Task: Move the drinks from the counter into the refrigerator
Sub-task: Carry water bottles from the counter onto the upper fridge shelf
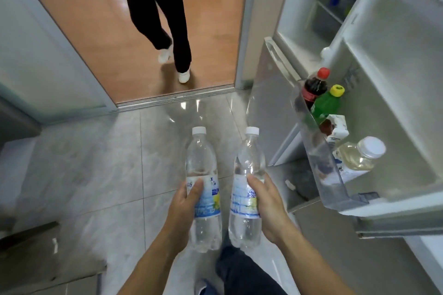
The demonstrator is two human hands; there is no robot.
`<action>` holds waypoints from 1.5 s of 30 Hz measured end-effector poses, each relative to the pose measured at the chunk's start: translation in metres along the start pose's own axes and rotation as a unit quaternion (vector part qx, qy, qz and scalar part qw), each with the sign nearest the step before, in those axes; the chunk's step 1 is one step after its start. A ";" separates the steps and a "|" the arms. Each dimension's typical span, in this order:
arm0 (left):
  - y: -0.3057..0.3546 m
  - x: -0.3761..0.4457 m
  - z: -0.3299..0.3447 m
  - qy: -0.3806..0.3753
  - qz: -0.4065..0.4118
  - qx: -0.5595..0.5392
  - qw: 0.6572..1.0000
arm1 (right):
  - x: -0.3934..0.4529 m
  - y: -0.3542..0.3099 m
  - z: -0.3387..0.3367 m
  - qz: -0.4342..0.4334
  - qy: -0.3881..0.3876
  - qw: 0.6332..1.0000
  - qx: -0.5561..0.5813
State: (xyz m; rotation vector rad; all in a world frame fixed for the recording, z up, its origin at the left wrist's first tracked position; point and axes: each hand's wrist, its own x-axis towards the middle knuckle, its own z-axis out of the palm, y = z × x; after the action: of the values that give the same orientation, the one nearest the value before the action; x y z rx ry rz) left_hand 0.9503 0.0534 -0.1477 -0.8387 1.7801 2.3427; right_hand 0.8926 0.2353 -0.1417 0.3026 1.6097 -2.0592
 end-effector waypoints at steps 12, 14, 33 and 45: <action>0.075 0.177 0.043 -0.061 -0.021 0.046 0.997 | 0.148 -0.069 -0.004 -0.029 0.079 0.995 0.062; 0.088 0.200 0.056 -0.080 -0.022 0.051 0.995 | 0.164 -0.083 -0.007 -0.037 0.094 0.992 0.073; 0.219 0.439 0.145 -0.303 -0.061 0.110 0.945 | 0.324 -0.187 0.010 -0.101 0.315 0.933 0.144; 0.270 0.537 0.223 -0.393 -0.072 0.168 0.901 | 0.406 -0.243 -0.006 -0.145 0.415 0.882 0.167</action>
State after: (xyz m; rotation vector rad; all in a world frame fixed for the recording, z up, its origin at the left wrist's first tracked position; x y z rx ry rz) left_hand 0.3096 0.0329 -0.1258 0.0480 1.5854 1.7906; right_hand 0.4228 0.1809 -0.1284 1.2876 1.7998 -2.6404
